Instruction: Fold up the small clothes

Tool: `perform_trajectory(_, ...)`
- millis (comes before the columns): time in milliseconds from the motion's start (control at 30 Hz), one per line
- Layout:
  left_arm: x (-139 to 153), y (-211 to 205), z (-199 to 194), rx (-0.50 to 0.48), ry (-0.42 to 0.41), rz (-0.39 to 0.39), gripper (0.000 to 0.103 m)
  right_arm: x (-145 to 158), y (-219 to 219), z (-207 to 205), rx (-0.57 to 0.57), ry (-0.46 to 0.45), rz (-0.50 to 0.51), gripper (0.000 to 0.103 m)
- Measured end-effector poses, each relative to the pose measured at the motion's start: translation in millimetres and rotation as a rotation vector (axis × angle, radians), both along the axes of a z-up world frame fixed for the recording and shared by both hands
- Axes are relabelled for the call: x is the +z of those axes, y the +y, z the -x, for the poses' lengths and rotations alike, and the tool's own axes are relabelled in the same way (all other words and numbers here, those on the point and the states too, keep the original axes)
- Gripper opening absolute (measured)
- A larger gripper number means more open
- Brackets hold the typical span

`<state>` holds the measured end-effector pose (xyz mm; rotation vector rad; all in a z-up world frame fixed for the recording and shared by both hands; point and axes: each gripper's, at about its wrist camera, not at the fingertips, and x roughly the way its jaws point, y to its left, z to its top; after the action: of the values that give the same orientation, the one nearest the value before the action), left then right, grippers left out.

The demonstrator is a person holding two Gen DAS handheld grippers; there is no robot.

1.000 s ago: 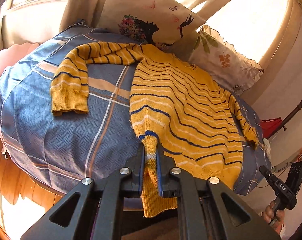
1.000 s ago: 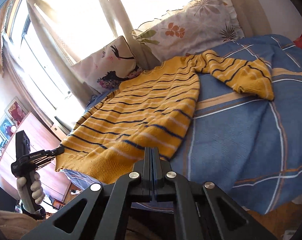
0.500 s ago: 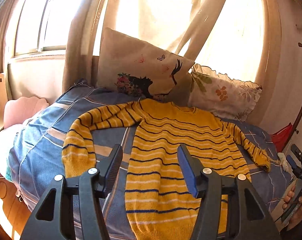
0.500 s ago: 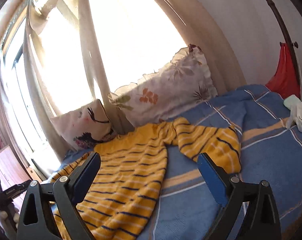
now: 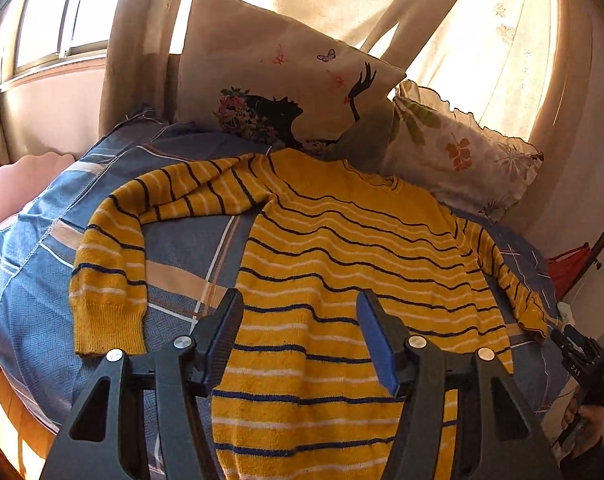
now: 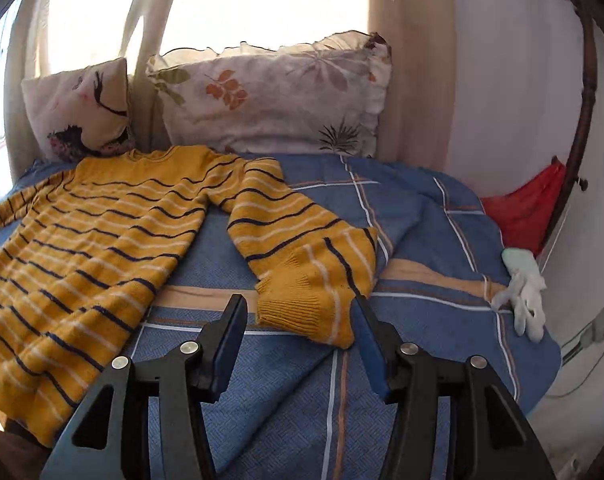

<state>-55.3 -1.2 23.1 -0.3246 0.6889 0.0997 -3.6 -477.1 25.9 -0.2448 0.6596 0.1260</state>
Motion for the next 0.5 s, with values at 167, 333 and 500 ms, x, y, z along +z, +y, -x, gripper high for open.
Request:
perform_trajectory(167, -3, -15, -24, -0.050, 0.023, 0.004, 0.058, -26, 28, -13, 0.091, 0.027, 0.258, 0.059)
perform_trajectory(333, -3, -21, -38, -0.061, 0.032, 0.019, 0.058, -24, -4, -43, 0.020, 0.102, 0.150, 0.006)
perform_trajectory(500, -8, -15, -48, -0.052, 0.056, 0.054, 0.058, 23, -75, -64, -0.118, 0.060, -0.146, 0.004)
